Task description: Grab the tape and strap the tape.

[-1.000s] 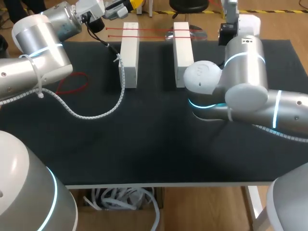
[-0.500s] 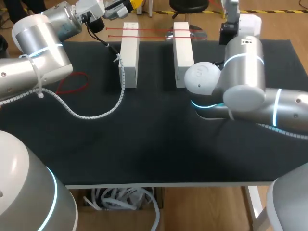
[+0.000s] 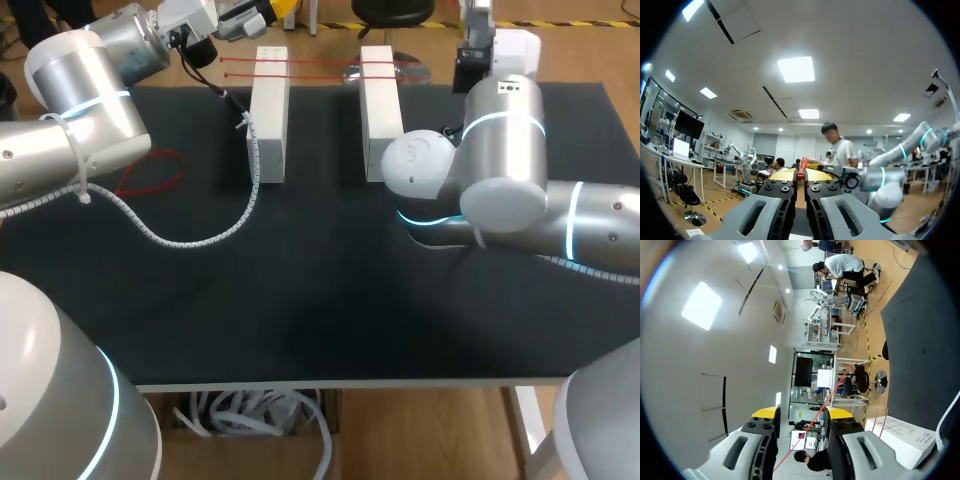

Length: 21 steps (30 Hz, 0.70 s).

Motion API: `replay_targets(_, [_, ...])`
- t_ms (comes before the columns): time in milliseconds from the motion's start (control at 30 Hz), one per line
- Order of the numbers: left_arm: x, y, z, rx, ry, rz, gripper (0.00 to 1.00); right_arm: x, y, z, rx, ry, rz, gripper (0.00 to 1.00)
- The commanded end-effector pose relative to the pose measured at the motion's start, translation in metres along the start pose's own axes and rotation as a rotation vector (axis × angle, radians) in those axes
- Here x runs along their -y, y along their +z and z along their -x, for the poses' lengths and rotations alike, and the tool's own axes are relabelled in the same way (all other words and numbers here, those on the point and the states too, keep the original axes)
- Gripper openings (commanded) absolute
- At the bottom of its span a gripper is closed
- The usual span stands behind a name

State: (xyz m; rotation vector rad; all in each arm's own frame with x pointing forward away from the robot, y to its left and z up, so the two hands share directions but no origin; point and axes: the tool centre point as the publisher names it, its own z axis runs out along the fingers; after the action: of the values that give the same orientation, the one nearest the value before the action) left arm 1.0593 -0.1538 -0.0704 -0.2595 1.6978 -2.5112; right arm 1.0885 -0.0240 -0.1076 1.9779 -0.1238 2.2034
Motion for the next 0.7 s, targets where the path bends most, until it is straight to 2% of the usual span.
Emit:
replay_targets(33, [0.0, 0.0, 0.0, 0.002, 0.001, -0.001, 0.0, 0.001, -0.001, -0.001, 0.004, -0.002, 0.004, 0.42])
replay_targets(200, [0.0, 0.0, 0.0, 0.002, 0.001, -0.001, 0.0, -0.001, -0.003, 0.001, 0.005, -0.002, 0.011, 0.45])
replay_targets(433, [0.0, 0.0, 0.0, 0.002, 0.001, -0.001, 0.0, -0.007, -0.004, 0.003, 0.007, 0.006, 0.026, 0.43])
replay_targets(700, [0.0, 0.0, 0.0, 0.002, 0.001, -0.001, 0.0, -0.016, 0.0, 0.005, 0.005, 0.005, 0.048, 0.47])
